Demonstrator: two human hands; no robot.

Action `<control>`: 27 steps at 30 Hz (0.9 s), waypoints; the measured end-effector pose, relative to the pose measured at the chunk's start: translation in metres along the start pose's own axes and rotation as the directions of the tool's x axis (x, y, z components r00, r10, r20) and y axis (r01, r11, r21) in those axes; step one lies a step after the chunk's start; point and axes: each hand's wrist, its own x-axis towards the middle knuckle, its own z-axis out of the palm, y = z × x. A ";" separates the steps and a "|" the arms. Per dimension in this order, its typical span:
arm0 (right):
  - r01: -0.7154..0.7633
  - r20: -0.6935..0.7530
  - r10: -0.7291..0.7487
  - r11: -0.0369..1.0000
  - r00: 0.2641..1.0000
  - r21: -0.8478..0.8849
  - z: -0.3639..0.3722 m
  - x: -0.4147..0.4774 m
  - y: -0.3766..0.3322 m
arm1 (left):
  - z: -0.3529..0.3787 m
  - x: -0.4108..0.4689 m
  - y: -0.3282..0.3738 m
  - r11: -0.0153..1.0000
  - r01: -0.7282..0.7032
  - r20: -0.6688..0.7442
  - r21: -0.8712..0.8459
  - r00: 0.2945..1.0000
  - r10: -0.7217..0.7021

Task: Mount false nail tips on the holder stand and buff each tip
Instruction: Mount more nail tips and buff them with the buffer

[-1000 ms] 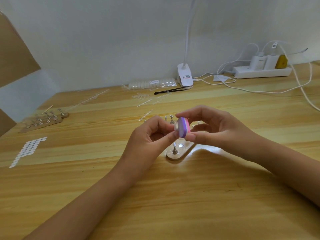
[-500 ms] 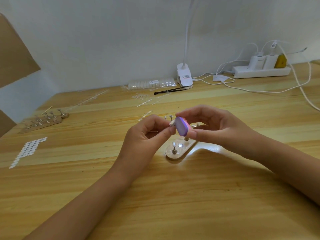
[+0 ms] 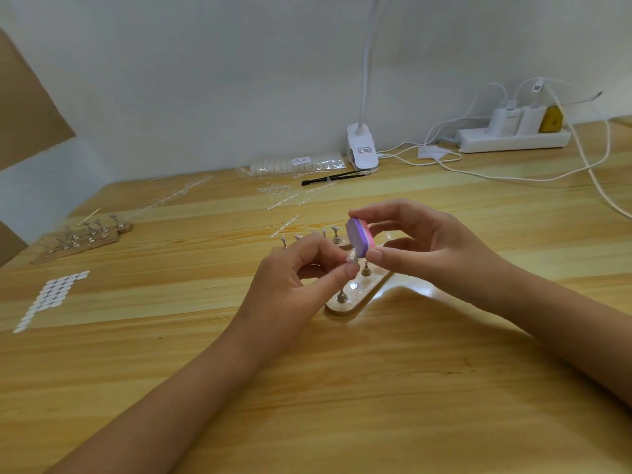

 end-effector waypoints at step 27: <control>0.017 0.077 -0.014 0.999 0.997 -0.030 -0.006 -0.002 -0.001 | -0.002 0.000 0.001 0.999 -0.035 -0.037 0.000 0.999 0.035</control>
